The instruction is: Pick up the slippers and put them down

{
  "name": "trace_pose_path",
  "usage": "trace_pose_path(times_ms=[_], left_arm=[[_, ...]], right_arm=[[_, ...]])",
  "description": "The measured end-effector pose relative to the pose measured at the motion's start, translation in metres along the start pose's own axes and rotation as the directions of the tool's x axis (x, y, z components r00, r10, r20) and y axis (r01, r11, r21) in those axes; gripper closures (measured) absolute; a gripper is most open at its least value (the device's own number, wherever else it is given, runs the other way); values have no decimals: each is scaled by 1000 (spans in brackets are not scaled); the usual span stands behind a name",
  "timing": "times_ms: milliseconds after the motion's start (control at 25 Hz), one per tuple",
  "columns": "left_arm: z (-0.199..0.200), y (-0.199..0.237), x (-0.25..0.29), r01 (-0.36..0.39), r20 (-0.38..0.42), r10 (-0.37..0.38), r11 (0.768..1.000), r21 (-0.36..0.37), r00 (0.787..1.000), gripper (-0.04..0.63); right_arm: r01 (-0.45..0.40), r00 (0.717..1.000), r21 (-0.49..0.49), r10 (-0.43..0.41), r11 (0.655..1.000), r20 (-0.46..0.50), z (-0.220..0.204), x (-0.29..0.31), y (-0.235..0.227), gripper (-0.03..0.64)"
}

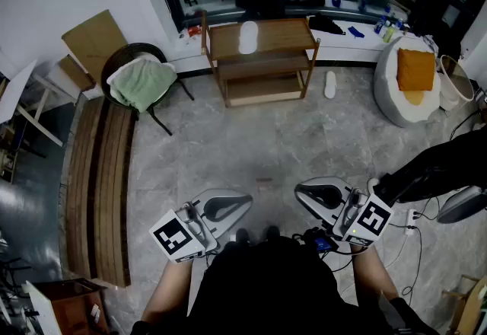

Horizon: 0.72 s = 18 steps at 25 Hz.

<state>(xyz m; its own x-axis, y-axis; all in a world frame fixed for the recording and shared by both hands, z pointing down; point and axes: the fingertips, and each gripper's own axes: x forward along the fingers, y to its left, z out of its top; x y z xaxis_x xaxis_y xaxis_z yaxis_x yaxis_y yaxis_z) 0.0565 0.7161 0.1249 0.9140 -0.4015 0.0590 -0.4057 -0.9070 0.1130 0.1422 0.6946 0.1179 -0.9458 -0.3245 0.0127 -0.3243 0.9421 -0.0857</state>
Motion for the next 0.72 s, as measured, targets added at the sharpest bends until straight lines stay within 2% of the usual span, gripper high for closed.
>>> trace_pose_path(times_ms=[200,720], left_arm=[[1,-1,7,7,13,-7,1000,-21,1000,592],[-6,5,25,-47,-7,47,998,-32,999,592]], right_arm=[[-20,1000,-18,20,1000,-17,-4,3,3,588],[-56,998,-21,56,998,-13,-10,3,-12,586]])
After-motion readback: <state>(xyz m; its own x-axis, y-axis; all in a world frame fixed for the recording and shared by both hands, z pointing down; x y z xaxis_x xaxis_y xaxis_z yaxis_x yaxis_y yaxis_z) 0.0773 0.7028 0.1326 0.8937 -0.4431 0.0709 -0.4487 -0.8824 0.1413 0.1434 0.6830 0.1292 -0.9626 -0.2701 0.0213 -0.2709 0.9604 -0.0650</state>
